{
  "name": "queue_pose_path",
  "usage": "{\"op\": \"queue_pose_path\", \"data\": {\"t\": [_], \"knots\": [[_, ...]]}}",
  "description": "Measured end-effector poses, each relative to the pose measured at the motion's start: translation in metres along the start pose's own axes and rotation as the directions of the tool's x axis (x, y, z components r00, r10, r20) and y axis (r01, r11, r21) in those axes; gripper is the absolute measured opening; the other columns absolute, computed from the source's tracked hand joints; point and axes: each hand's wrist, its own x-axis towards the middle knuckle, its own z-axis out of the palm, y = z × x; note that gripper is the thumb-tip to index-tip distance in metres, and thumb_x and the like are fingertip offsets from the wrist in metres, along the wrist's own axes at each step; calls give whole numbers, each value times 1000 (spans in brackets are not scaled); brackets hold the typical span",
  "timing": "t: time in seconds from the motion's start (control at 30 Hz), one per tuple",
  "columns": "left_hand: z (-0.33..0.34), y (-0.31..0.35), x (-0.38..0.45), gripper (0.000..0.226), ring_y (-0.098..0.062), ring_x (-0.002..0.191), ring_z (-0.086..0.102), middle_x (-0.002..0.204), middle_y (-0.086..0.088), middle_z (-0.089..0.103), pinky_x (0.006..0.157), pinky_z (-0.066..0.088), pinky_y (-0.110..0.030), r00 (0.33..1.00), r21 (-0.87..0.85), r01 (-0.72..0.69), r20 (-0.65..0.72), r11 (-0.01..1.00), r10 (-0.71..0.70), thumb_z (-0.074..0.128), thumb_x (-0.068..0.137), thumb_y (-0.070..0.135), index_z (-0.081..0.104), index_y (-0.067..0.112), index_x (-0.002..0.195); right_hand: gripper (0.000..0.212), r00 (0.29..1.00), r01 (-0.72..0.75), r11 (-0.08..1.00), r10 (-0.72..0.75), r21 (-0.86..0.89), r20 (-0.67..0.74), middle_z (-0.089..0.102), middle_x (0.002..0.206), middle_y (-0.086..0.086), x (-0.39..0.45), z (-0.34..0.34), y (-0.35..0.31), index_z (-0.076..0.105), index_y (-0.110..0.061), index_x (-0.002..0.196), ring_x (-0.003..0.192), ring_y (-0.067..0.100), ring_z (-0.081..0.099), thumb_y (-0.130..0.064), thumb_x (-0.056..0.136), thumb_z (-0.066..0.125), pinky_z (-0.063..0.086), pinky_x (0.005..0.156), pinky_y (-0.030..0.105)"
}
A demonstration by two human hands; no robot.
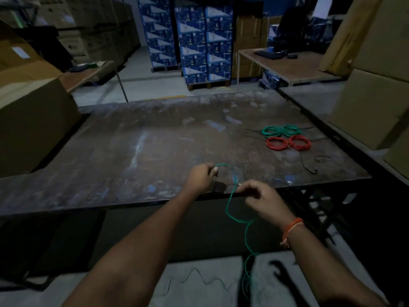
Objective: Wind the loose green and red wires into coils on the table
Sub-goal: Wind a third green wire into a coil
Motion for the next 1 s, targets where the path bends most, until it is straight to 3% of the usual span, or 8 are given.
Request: {"op": "queue_pose_path", "data": {"t": [0.1,0.27,0.33,0.43,0.63,0.73,0.87,1.0], "knots": [[-25,29,-7,31,-18,61,69,67,-2,70,65,54,-29,965,-143,-106,224,984,136,49,104,23,65,7,81,47,970,33,970,-90,-240,-227,64,119,3,9,1,7,61,-18,120,113,16,61,-11,75,68,50,98,34],[-52,62,-27,27,-8,43,39,59,0,47,45,34,-21,845,-534,166,510,829,159,47,106,22,62,8,89,36,997,24,979,-38,-203,-66,70,113,0,27,13,0,61,-19,122,105,13,65,-10,89,71,54,93,36],[-62,59,-32,26,-7,42,35,58,0,45,46,29,-21,851,-594,198,498,780,164,50,104,22,64,8,88,13,997,46,988,-54,-146,-51,72,86,1,30,17,-4,67,-20,99,80,15,70,-9,95,64,56,76,39],[-71,43,-37,22,-7,43,39,58,0,49,46,30,-21,898,-599,173,422,782,125,54,102,18,65,7,87,22,993,12,999,-18,-53,-115,65,69,0,36,16,-5,67,-22,89,55,8,60,-9,102,54,48,61,29],[-71,4,-58,24,-3,49,51,63,-2,57,52,43,-17,936,-492,145,350,858,42,51,104,15,62,6,84,21,888,-5,996,-36,-87,-458,59,63,-2,54,-13,-5,70,-13,92,54,10,50,-16,103,52,38,55,26],[-69,13,-73,27,-5,47,42,61,2,48,51,38,-19,902,-705,308,429,639,39,46,105,24,54,13,82,23,854,-88,965,-54,-247,-517,66,69,5,63,-25,0,69,-16,88,64,21,61,-20,102,52,44,60,29],[-82,40,-78,23,1,39,33,56,11,39,52,44,-18,910,-908,413,411,-65,45,53,97,35,54,17,83,30,971,-168,789,237,-591,40,71,74,8,62,-13,20,64,-20,77,78,25,68,-19,103,50,42,67,29],[-88,37,-67,30,1,35,33,51,12,40,39,33,-14,923,-923,315,352,-223,-155,50,101,40,58,15,86,24,771,72,844,291,-532,566,63,66,-3,28,25,23,74,-24,92,65,6,60,-25,103,52,45,68,24]]}}
